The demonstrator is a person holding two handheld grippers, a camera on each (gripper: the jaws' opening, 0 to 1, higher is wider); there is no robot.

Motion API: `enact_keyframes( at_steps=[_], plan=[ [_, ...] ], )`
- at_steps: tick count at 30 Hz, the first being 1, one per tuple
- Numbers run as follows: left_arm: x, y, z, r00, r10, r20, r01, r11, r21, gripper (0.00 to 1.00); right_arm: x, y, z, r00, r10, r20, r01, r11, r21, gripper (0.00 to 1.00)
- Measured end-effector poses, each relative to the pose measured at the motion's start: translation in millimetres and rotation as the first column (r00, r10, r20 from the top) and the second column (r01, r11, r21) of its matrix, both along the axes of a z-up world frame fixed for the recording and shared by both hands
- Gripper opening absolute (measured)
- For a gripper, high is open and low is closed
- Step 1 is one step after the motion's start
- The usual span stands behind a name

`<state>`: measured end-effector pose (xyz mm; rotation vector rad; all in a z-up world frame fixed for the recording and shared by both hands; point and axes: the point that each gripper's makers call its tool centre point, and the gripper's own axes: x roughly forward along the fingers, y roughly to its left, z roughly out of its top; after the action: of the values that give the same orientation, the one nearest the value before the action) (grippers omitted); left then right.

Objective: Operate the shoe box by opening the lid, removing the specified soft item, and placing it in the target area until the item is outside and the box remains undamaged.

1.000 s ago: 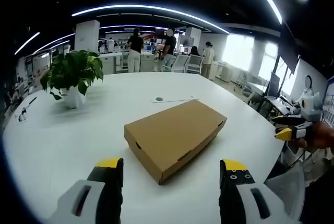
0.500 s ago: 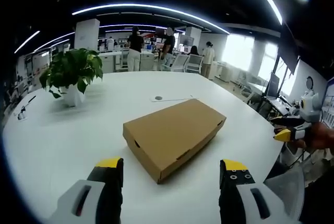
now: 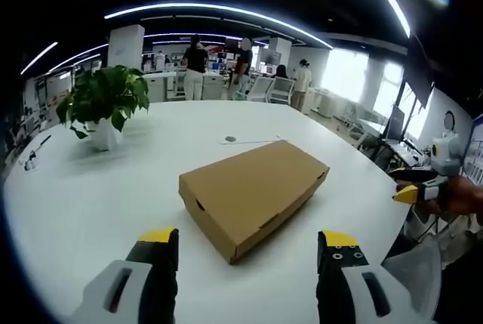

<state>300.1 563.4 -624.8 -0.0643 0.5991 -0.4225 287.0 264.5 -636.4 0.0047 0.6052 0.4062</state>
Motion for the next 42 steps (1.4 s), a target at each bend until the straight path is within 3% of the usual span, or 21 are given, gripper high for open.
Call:
enact_keyframes(
  at_steps=[12,21,34,42],
  plan=[
    [4.1,-3,-22.4,0.999,-0.023,-0.032,0.023,1.000,0.001,0.76,37,12,-14.3,0.999,0.047,-0.014,-0.046,0.999,0.013,0.81],
    [21.6,-9,-38.9,0.998,-0.018,-0.055,0.016,0.999,-0.036,0.75,75,22,-25.5,0.997,0.077,-0.024,-0.077,0.997,0.032,0.79],
    [47.4,-29,-65.6,0.994,-0.020,-0.106,0.009,0.995,-0.098,0.75,127,43,-50.9,0.991,0.096,-0.092,-0.082,0.987,0.138,0.73],
    [52.1,-33,-80.4,0.992,-0.013,-0.129,0.002,0.997,-0.082,0.75,139,63,-71.8,0.978,0.143,-0.153,-0.118,0.980,0.162,0.74]
  ],
)
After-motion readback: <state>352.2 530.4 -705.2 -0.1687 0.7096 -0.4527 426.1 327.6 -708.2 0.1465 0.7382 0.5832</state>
